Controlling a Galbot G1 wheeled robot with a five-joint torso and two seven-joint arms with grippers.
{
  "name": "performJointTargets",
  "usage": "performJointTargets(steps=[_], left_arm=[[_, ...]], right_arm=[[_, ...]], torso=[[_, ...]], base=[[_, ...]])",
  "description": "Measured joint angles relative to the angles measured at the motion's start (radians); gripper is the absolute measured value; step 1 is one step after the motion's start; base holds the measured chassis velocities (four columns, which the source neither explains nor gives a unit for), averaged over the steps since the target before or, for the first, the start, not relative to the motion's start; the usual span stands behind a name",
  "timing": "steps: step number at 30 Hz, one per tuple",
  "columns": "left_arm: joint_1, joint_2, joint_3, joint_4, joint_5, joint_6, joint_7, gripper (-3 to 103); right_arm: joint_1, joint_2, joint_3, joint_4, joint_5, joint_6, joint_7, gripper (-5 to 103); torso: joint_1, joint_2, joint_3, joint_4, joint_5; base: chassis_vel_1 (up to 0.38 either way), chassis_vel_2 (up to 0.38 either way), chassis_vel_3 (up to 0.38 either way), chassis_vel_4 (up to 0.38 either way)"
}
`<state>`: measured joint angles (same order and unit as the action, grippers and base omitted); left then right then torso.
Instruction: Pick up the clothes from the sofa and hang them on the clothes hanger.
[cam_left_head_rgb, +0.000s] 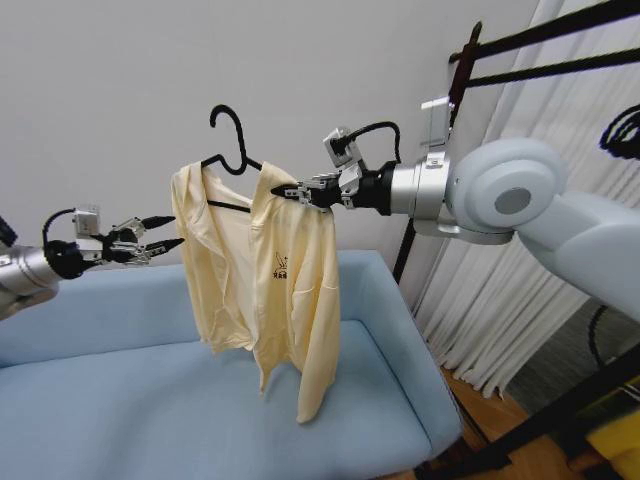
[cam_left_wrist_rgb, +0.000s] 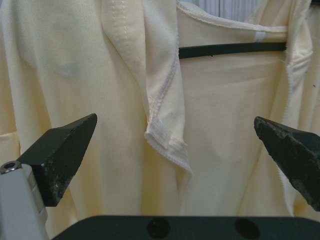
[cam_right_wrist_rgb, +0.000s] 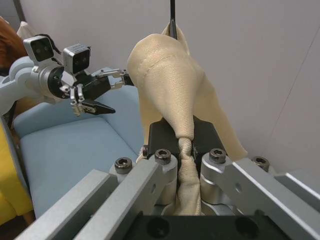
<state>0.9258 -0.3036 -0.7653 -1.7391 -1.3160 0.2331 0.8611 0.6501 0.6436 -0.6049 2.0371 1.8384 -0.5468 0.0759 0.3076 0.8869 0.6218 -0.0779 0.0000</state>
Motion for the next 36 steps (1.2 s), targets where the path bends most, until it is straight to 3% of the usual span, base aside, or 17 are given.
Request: performJointTargets(steps=[2, 3, 5, 7, 9, 12, 15, 17, 21, 28, 31, 33, 36], left_arm=[[0.001, -0.001, 0.0, -0.009, -0.006, -0.002, -0.024, 100], [0.005, -0.004, 0.002, -0.032, -0.025, -0.005, -0.082, 100], [0.005, -0.007, 0.005, -0.049, -0.036, -0.007, -0.127, 102], [0.005, -0.011, 0.009, -0.066, -0.039, -0.01, -0.165, 93], [0.006, -0.012, 0.01, -0.072, -0.041, -0.01, -0.172, 93], [0.01, -0.015, 0.007, -0.081, -0.042, -0.01, -0.176, 77], [0.013, -0.015, 0.003, -0.088, -0.042, -0.011, -0.174, 72], [0.014, -0.015, 0.0, -0.094, -0.042, -0.011, -0.171, 61], [0.014, -0.016, -0.001, -0.097, -0.041, -0.012, -0.169, 51], [0.017, -0.014, -0.012, -0.101, -0.041, -0.012, -0.156, 18], [0.015, -0.012, -0.014, -0.103, -0.043, -0.012, -0.154, 12], [0.01, -0.003, -0.017, -0.109, -0.048, -0.012, -0.151, 3], [0.004, 0.005, -0.021, -0.114, -0.053, -0.012, -0.148, 0]], right_arm=[[0.002, 0.002, 0.0, 0.0, -0.001, 0.0, 0.001, 4], [0.005, 0.009, 0.0, 0.0, -0.002, 0.0, 0.007, 4], [0.01, 0.019, -0.001, -0.001, -0.002, 0.001, 0.017, 4], [0.017, 0.033, -0.001, -0.003, 0.001, 0.001, 0.032, 4], [0.018, 0.036, -0.001, -0.003, 0.002, 0.001, 0.037, 4], [0.019, 0.041, -0.004, -0.004, 0.002, 0.001, 0.054, 4], [0.019, 0.045, -0.006, -0.005, 0.001, -0.001, 0.067, 4], [0.018, 0.053, -0.008, -0.006, 0.0, -0.004, 0.082, 4], [0.018, 0.065, -0.01, -0.006, 0.0, -0.006, 0.101, 4], [0.008, 0.082, -0.019, -0.007, -0.019, -0.01, 0.145, 4], [0.003, 0.088, -0.02, -0.008, -0.03, -0.011, 0.157, 4], [-0.008, 0.1, -0.022, -0.008, -0.056, -0.013, 0.186, 4], [-0.016, 0.105, -0.023, -0.009, -0.078, -0.017, 0.203, 4]], torso=[[0.0, 0.0, 0.0, 0.0, 0.0], [0.0, 0.0, 0.0, 0.0, 0.0], [0.0, 0.0, 0.0, -0.0001, 0.0001], [0.0, 0.0, 0.0, 0.0, -0.0001], [0.0, 0.0, 0.0, 0.0, -0.0002], [0.0, 0.0, 0.0, 0.0, 0.0], [0.0, 0.0, 0.0, -0.0001, 0.0], [0.0, 0.0, 0.0, 0.0, 0.0001], [0.0, 0.0, 0.0, 0.0, 0.0], [0.0, 0.0, 0.0, -0.0001, 0.0], [0.0, 0.0, 0.0, 0.0, 0.0], [0.0, 0.0, 0.0, 0.0, 0.0], [0.0, 0.0, 0.0, 0.0, 0.0]], base=[[0.0, 0.0, 0.0, 0.0], [0.0, 0.0, 0.0, 0.0], [0.0, 0.0, 0.0, 0.0], [0.0, 0.0, 0.0, 0.0], [0.0, 0.0, 0.0, 0.0], [0.0, 0.0, 0.0, 0.0], [0.0, 0.0, 0.0, 0.0], [0.0, 0.0, 0.0, 0.0], [0.0, 0.0, 0.0, 0.0], [0.0, 0.0, 0.0, 0.0], [0.0, 0.0, 0.0, 0.0], [0.0, 0.0, 0.0, 0.0], [0.0, 0.0, 0.0, 0.0]])
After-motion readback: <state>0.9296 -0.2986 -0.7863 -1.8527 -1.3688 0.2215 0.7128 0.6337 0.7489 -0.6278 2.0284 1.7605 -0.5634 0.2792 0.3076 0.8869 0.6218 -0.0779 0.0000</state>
